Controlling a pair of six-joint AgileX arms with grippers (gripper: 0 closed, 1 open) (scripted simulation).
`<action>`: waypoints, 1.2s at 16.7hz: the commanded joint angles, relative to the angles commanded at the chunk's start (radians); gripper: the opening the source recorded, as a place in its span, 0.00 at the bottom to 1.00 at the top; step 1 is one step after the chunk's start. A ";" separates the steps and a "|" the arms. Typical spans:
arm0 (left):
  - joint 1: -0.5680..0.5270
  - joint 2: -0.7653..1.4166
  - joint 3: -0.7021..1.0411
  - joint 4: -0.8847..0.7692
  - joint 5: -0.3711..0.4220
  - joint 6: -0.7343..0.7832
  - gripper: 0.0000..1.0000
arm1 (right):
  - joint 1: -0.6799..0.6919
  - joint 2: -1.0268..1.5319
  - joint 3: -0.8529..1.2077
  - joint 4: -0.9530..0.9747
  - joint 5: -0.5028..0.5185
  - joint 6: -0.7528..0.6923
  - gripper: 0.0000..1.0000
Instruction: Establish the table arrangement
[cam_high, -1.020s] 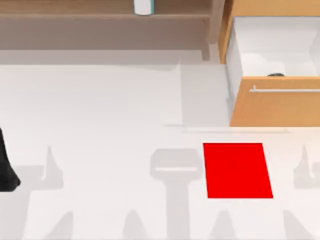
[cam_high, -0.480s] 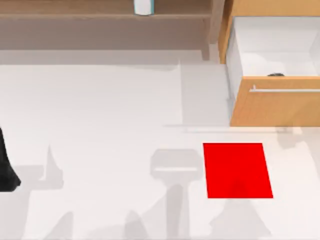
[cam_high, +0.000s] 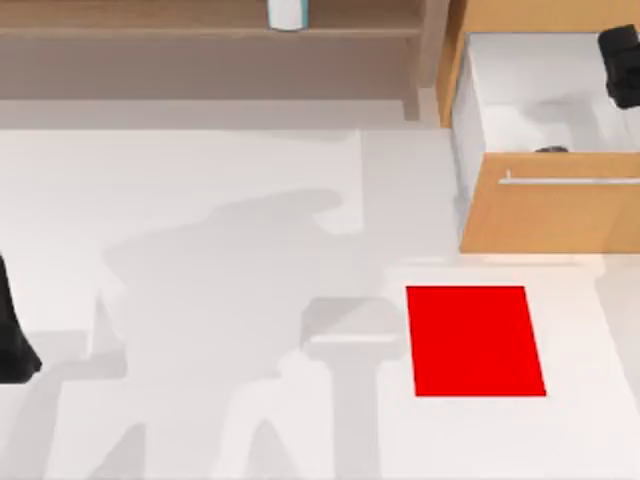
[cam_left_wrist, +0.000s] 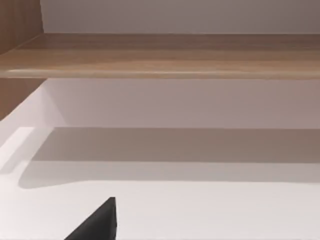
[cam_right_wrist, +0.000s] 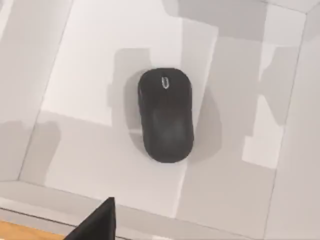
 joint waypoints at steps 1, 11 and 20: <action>0.000 0.000 0.000 0.000 0.000 0.000 1.00 | 0.005 0.101 0.089 -0.048 0.000 -0.009 1.00; 0.000 0.000 0.000 0.000 0.000 0.000 1.00 | 0.032 0.697 0.616 -0.361 -0.002 -0.064 1.00; 0.000 0.000 0.000 0.000 0.000 0.000 1.00 | 0.030 0.709 0.608 -0.348 -0.002 -0.067 1.00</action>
